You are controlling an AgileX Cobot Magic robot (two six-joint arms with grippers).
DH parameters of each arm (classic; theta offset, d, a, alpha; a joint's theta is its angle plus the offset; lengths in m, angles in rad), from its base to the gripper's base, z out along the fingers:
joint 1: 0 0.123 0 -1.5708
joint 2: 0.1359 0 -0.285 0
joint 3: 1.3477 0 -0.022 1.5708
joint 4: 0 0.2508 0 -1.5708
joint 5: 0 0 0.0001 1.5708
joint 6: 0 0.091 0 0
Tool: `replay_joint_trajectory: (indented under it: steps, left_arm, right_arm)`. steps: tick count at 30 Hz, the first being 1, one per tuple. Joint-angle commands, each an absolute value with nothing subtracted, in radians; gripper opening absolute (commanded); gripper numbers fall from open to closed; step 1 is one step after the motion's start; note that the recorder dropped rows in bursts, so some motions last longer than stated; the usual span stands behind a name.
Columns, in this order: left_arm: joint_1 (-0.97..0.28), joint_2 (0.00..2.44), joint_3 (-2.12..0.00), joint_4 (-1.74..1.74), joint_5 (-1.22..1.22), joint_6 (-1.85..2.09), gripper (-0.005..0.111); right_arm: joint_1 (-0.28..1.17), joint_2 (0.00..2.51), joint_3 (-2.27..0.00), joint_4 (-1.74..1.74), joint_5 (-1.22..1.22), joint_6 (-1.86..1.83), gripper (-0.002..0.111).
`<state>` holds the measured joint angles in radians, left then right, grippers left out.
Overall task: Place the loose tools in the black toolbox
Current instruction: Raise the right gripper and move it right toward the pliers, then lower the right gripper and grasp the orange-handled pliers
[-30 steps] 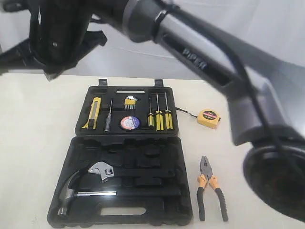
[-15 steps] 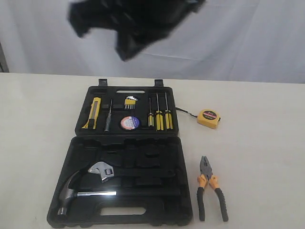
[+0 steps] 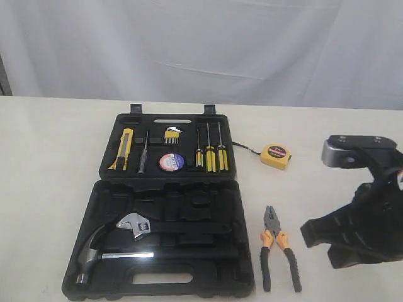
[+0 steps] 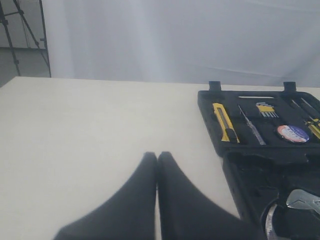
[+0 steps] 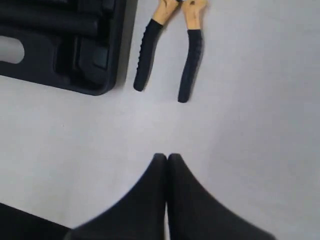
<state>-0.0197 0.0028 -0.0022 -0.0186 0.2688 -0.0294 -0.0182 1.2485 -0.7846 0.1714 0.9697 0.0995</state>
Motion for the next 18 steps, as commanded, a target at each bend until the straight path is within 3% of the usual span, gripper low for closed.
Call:
replay_joint_trajectory:
  steps: [1, 9, 18]
  left_arm:
    - [-0.022, 0.000, 0.000, -0.021, 0.268, -0.031, 0.000]
    - [-0.022, 0.000, 0.000, -0.021, 0.268, -0.031, 0.000]
    - [-0.022, 0.000, 0.000, -0.021, 0.268, -0.031, 0.000]
  right_arm:
    - [-0.033, 1.381, -0.849, 0.200, 0.915, 0.053, -0.001]
    - [-0.033, 1.535, -0.994, 0.199, 0.903, 0.053, -0.001]
    - [-0.033, 1.589, -1.001, 0.170, 0.818, 0.063, -0.001]
